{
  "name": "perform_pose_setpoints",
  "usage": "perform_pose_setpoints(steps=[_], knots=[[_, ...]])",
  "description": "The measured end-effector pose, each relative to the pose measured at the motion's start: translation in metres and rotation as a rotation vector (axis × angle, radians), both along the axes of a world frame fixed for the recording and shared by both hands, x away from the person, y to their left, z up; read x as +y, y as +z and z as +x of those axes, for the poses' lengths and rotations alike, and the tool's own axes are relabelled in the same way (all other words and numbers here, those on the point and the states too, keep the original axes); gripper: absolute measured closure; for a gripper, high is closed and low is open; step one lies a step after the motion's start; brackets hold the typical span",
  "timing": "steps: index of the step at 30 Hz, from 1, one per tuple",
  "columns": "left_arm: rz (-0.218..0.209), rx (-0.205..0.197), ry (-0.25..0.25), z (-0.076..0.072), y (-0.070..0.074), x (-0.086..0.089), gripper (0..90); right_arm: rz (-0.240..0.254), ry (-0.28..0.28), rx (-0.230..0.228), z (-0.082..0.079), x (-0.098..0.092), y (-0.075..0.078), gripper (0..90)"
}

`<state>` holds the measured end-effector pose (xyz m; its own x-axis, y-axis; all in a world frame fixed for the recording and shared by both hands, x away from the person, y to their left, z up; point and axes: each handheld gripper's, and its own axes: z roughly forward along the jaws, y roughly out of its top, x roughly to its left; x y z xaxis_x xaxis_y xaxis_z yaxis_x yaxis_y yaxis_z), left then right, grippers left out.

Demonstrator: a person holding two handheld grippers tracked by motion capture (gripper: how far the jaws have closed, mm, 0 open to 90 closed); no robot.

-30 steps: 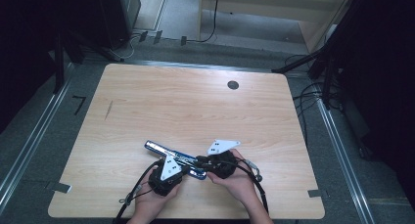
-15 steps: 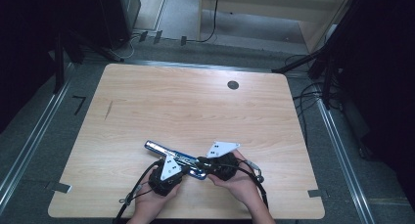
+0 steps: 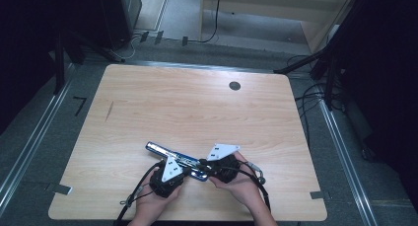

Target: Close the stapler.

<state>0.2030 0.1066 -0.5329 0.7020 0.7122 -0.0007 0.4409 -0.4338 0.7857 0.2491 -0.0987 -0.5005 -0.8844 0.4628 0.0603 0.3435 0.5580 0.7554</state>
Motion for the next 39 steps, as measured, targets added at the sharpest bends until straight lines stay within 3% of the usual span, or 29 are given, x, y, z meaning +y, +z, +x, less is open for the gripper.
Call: perform_pose_setpoints(steps=[5, 39], knots=[[0.0, 0.0, 0.0, 0.0, 0.0, 0.0, 90.0, 0.021, 0.006, -0.009, -0.0002, -0.0011, 0.0015, 79.5], [0.0, 0.0, 0.002, 0.0, 0.0, 0.0, 90.0, 0.026, 0.017, 0.004, 0.0018, -0.0029, -0.0011, 79.3]])
